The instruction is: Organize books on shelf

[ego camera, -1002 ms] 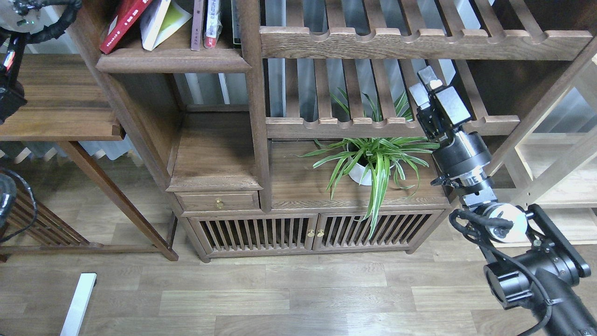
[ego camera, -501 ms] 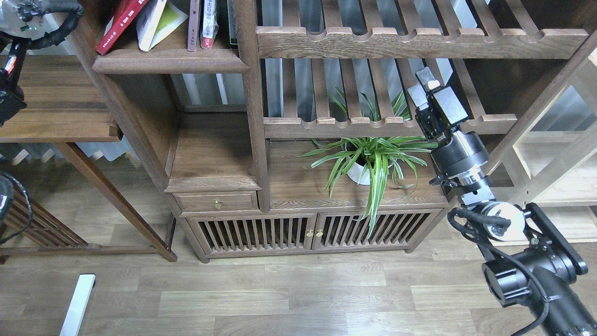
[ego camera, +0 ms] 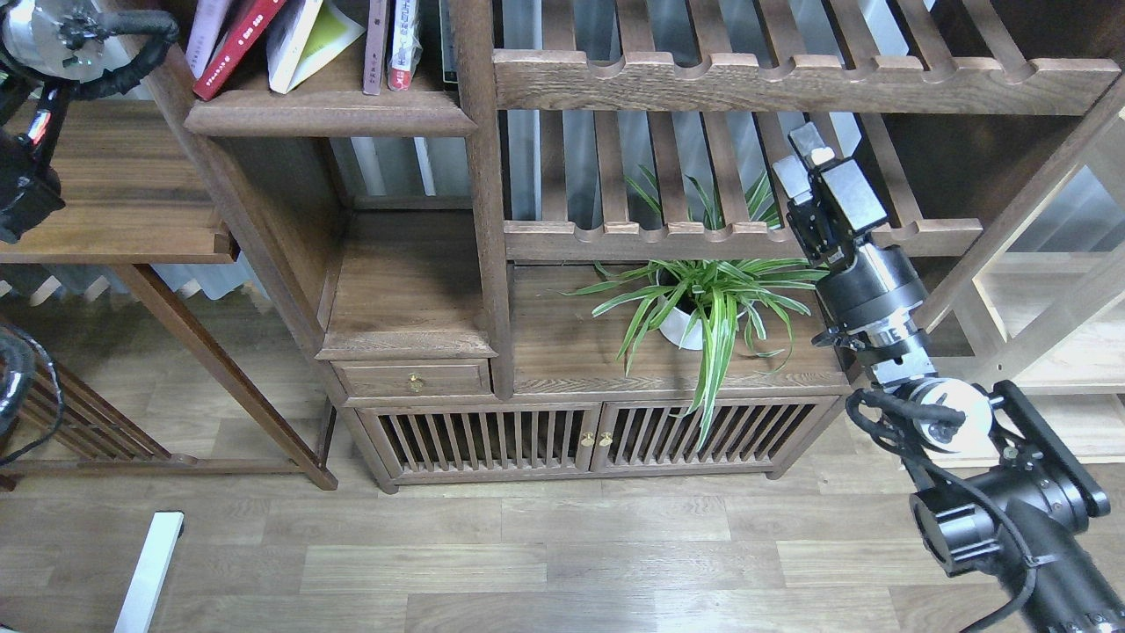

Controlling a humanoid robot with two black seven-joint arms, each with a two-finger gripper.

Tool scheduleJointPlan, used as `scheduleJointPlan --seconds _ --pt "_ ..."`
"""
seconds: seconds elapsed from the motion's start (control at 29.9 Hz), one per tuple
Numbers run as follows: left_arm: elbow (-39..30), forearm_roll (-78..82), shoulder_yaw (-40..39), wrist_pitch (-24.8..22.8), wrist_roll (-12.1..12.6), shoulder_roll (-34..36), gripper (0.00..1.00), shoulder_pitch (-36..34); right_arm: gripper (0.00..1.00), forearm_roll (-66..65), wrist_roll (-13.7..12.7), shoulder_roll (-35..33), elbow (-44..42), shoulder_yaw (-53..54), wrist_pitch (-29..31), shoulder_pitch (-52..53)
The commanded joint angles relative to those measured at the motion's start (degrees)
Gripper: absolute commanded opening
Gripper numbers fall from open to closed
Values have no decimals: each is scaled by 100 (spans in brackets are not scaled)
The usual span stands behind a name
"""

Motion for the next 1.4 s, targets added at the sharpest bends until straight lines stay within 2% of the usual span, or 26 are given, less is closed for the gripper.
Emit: scheduleJointPlan --seconds 0.0,0.13,0.27,0.33,0.5,0.6,0.7,0.87,1.1,1.27,1.37 --pt "3 1 3 12 1 -70 34 -85 80 9 1 -3 0 65 0 -3" --pt "3 1 12 12 1 -114 37 -164 80 18 1 -3 0 109 0 -3" --pt "-6 -17 3 4 -61 -114 49 -112 80 9 1 5 0 109 0 6" --pt "-14 -104 3 -5 -122 -114 51 -94 80 9 1 6 0 101 0 -3" --pt "-6 -666 12 -40 -578 -219 59 -85 80 9 1 23 -17 66 0 -3" --pt "-14 -1149 47 -40 -921 -360 74 -32 80 9 1 41 -44 57 0 6" --pt "-84 -1335 91 -67 -1132 -421 83 -15 80 9 36 41 -44 83 0 -11" --pt "-164 -1423 65 -145 -1343 -439 88 -23 81 18 71 76 -70 92 0 -55" --pt "-295 -2380 73 -646 -1967 -466 97 -6 81 18 71 278 -88 22 0 -55" --pt "-550 -3004 -6 -1190 -1986 -501 98 64 81 26 71 304 -79 30 0 -73" --pt "-638 -3663 12 -1709 -1907 -571 98 73 81 27 71 339 -79 22 0 -64"
